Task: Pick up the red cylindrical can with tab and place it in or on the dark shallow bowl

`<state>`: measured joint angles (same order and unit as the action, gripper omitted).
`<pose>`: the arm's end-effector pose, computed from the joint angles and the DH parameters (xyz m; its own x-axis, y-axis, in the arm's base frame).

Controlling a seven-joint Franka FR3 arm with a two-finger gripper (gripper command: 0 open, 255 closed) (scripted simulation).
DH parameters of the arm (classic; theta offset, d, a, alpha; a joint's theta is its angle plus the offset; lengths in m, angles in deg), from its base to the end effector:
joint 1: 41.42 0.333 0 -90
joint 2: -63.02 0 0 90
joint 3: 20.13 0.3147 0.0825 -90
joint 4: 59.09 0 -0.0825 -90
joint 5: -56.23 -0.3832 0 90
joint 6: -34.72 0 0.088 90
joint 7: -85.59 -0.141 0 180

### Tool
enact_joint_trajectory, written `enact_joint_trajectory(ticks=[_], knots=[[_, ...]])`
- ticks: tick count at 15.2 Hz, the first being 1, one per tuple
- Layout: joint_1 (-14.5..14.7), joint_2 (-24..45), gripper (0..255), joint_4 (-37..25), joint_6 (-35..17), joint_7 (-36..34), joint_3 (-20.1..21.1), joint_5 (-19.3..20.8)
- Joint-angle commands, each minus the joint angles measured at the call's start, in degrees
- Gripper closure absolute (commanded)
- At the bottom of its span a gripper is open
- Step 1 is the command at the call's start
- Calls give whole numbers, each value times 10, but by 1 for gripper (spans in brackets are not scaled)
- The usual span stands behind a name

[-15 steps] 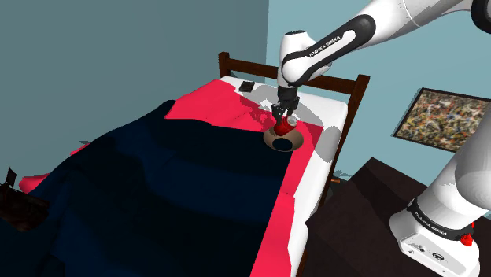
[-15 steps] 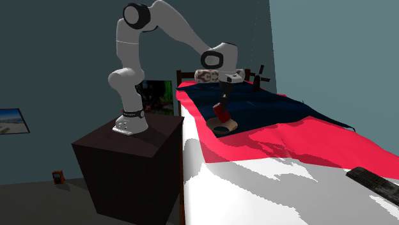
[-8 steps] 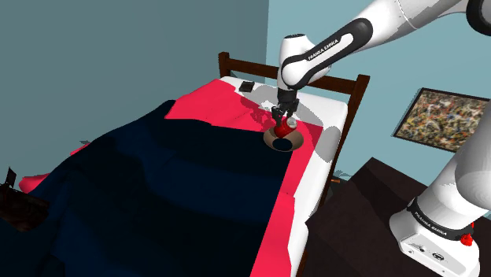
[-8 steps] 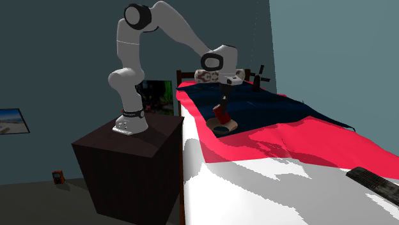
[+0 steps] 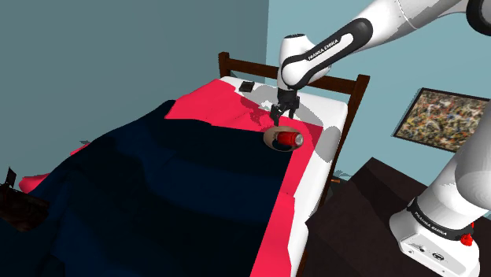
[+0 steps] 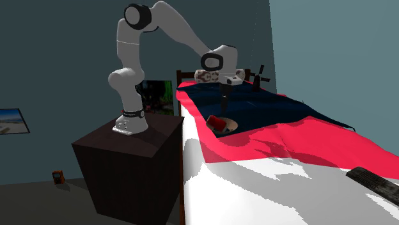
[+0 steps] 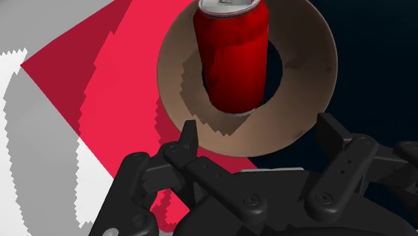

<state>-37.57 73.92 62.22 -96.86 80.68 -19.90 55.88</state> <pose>0.5648 0.0406 0.2881 0.9998 -0.0186 -0.0114 -0.0187 -0.9998 -0.0043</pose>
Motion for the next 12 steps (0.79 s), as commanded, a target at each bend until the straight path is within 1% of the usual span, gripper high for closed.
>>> enact_joint_trajectory(ticks=[1, 4, 12], knots=[[0, -11, 0, -7, 18, 0, 0, 0], [0, -39, 0, -29, 67, 0, 0, 0], [0, -39, 0, -29, 67, 0, 0, 0]])
